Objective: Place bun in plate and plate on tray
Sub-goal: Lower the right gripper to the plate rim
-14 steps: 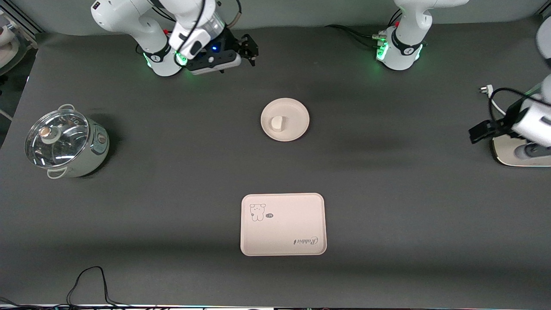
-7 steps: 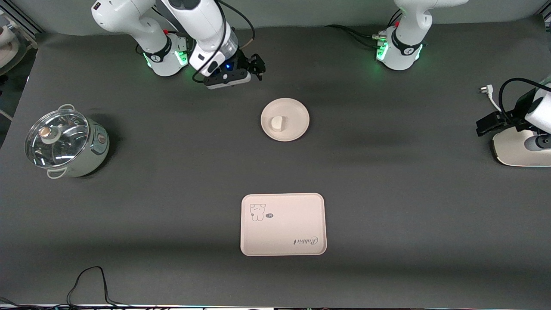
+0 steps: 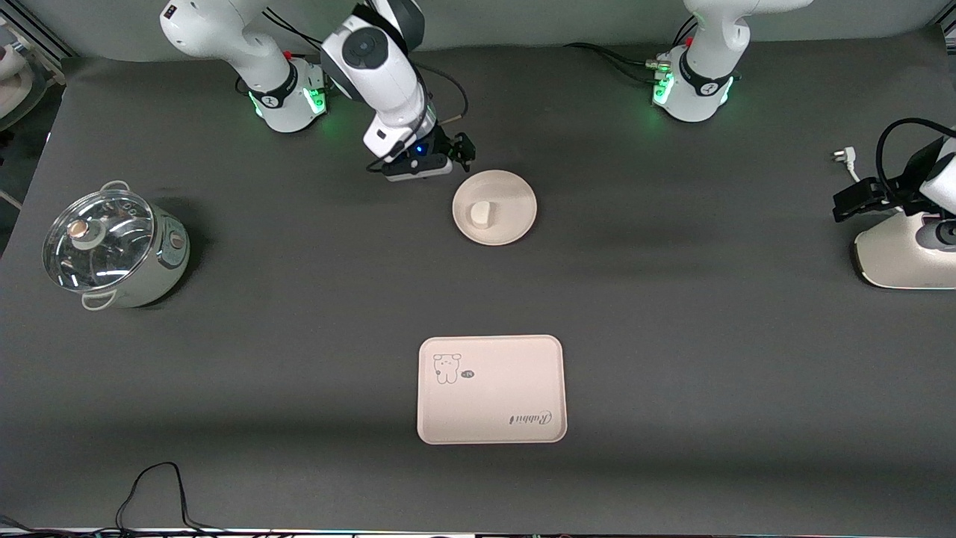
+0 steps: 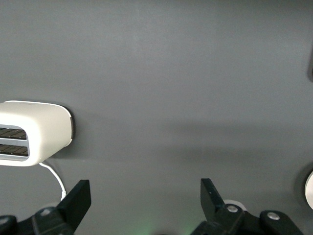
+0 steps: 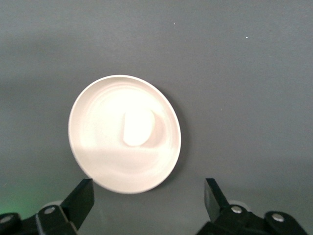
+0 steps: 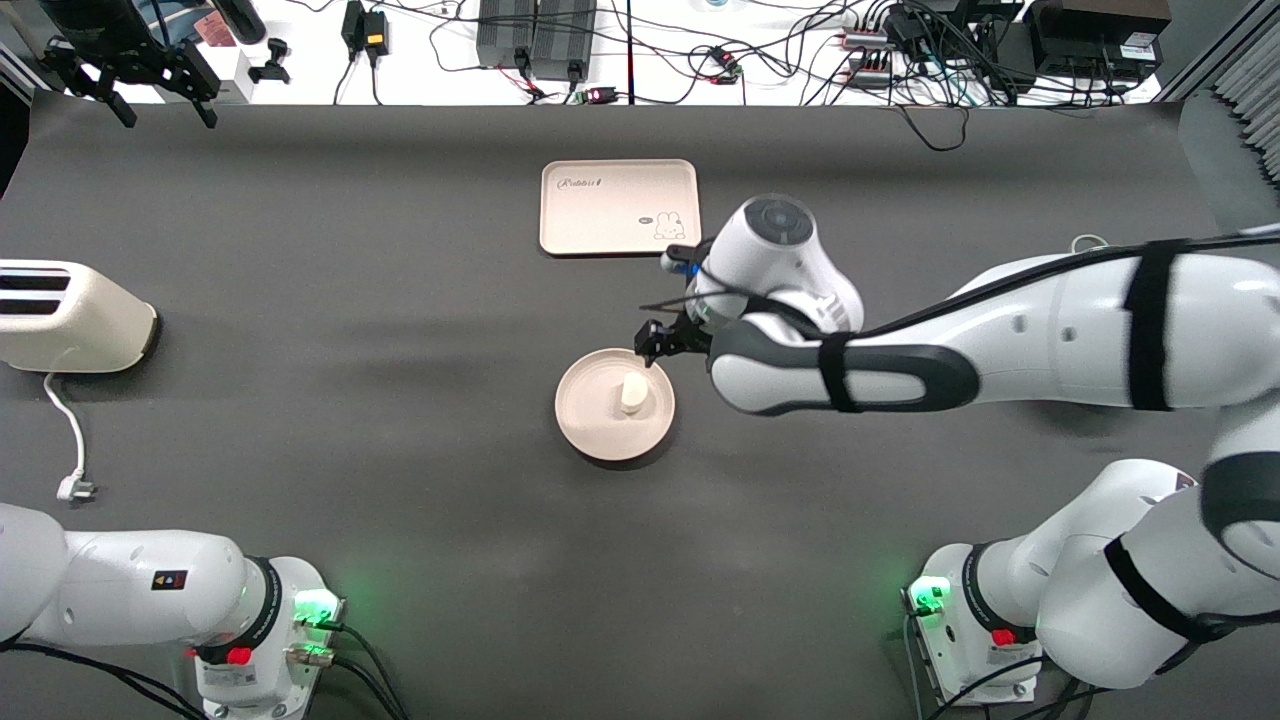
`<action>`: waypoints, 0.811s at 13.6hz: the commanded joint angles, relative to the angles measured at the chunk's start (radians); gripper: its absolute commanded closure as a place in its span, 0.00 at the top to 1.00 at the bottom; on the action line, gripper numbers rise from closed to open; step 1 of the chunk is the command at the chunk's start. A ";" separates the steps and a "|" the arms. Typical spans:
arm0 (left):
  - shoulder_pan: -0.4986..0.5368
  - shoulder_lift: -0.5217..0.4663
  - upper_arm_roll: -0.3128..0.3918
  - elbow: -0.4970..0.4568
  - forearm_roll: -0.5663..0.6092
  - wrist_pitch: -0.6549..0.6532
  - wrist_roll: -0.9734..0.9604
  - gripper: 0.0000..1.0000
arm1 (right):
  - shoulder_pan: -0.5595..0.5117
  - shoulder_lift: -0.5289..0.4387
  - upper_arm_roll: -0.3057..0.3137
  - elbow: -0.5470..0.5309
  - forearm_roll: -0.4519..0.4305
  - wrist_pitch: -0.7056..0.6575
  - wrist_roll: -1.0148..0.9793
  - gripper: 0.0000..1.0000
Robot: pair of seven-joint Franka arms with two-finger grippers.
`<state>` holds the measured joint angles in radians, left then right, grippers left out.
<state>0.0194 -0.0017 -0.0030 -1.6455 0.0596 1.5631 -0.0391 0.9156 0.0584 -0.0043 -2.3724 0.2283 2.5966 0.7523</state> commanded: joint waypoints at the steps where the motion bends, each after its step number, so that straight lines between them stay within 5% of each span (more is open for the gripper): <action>1: -0.015 0.017 0.001 0.036 0.003 -0.034 0.016 1.00 | 0.012 0.078 -0.003 -0.050 0.006 0.173 0.024 1.00; 8: -0.019 0.043 0.001 0.053 0.000 -0.031 0.018 1.00 | 0.034 0.297 -0.003 -0.064 0.019 0.456 0.024 1.00; 11: -0.015 0.046 0.001 0.055 -0.006 -0.022 0.018 1.00 | 0.046 0.325 -0.003 -0.064 0.022 0.477 0.027 1.00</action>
<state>0.0130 0.0305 -0.0089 -1.6260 0.0589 1.5609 -0.0357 0.9388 0.3700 -0.0043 -2.4455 0.2285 3.0504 0.7588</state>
